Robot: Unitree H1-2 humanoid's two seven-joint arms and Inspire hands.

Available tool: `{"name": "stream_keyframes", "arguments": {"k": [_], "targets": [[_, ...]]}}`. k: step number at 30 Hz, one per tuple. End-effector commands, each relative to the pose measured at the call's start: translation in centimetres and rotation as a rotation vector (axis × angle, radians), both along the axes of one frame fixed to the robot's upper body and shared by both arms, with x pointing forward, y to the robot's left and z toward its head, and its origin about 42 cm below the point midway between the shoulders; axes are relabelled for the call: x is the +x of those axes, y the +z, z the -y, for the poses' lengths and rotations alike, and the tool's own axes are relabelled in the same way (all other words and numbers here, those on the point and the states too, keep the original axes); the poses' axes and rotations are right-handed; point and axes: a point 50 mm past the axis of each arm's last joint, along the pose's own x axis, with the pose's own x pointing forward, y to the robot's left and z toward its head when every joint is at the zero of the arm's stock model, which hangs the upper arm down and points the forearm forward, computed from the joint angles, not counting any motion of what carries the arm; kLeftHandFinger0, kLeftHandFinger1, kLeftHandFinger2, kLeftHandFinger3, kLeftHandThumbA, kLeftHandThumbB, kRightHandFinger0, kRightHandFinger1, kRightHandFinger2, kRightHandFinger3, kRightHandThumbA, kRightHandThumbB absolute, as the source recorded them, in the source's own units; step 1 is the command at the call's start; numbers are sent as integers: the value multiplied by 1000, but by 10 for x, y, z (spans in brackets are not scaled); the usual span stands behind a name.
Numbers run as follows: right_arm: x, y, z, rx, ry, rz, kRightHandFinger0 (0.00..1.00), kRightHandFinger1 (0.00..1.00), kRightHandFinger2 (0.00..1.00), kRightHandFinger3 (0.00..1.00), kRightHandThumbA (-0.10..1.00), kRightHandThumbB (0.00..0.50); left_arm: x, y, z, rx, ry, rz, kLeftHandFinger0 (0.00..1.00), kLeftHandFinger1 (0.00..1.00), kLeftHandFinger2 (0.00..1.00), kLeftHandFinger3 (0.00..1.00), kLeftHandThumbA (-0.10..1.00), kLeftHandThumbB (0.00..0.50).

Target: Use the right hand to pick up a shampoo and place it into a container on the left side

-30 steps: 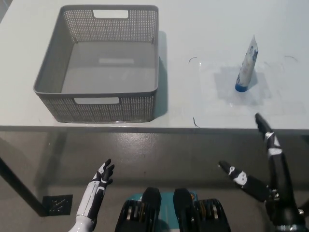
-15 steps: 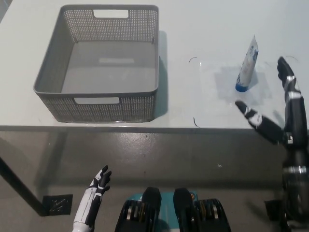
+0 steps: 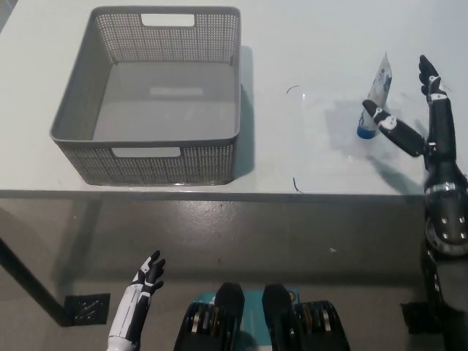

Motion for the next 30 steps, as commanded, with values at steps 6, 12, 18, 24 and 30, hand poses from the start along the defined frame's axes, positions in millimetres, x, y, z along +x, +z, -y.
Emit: {"name": "stream_keyframes", "arguments": {"k": [6, 12, 18, 24, 30], "targets": [[45, 41, 10, 83, -28, 71, 1000, 1000, 1000, 1000, 907, 371, 5, 14, -2, -11, 14, 84, 1000, 1000, 1000, 1000, 1000, 57], [59, 39, 3, 60, -48, 32, 1000, 1000, 1000, 1000, 934, 412, 6, 14, -2, -4, 15, 86, 1000, 1000, 1000, 1000, 1000, 68], [69, 32, -4, 99, -18, -11, 1000, 1000, 1000, 1000, 885, 394, 9, 16, -3, -3, 9, 91, 1000, 1000, 1000, 1000, 1000, 73], [74, 22, -15, 58, -16, -51, 1000, 1000, 1000, 1000, 911, 365, 12, 17, -2, -1, 5, 99, 1000, 1000, 1000, 1000, 1000, 74], [78, 10, -25, 66, 1, -115, 1000, 1000, 1000, 1000, 915, 359, 14, 19, -1, -6, 3, 99, 1000, 1000, 1000, 1000, 1000, 78]]}}
